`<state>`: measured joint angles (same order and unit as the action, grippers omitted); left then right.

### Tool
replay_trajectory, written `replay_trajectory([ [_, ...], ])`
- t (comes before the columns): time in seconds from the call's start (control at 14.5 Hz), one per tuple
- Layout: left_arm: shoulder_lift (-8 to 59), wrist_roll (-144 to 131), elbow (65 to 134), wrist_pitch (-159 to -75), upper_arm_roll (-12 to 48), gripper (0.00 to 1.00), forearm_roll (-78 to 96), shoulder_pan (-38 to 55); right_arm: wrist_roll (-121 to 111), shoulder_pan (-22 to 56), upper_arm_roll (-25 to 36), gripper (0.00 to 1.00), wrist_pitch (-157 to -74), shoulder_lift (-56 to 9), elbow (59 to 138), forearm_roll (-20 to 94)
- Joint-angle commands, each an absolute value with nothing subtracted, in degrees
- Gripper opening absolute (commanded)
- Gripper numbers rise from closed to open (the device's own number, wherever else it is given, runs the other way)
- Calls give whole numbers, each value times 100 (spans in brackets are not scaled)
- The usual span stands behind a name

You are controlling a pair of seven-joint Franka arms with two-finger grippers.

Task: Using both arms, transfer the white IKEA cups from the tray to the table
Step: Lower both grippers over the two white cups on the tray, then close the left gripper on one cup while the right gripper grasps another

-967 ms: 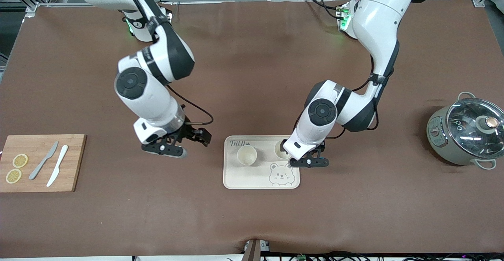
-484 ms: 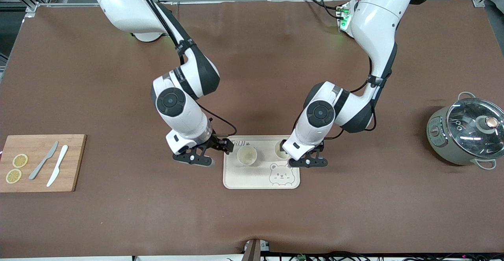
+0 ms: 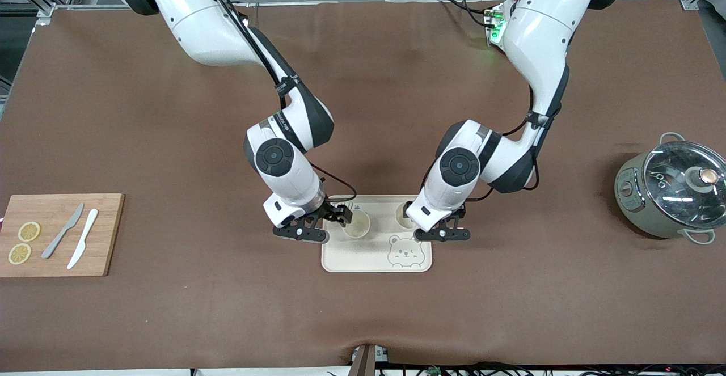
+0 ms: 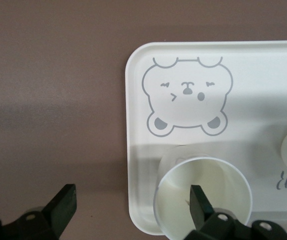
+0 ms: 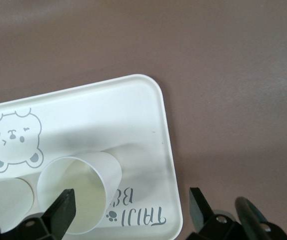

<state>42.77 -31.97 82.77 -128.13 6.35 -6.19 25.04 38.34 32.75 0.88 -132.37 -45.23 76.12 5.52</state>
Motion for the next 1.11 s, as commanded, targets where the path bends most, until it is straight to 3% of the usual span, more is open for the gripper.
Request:
replay_trajectory([
  [0.0,4368,-3471,8218,-12937,598,100,-765,2619,3964,3410,158,100,-13298,-4693,7409,475],
  [1.04,4535,-3586,8235,-13166,589,100,-791,2646,3981,3612,167,100,-13807,-5176,7400,325],
])
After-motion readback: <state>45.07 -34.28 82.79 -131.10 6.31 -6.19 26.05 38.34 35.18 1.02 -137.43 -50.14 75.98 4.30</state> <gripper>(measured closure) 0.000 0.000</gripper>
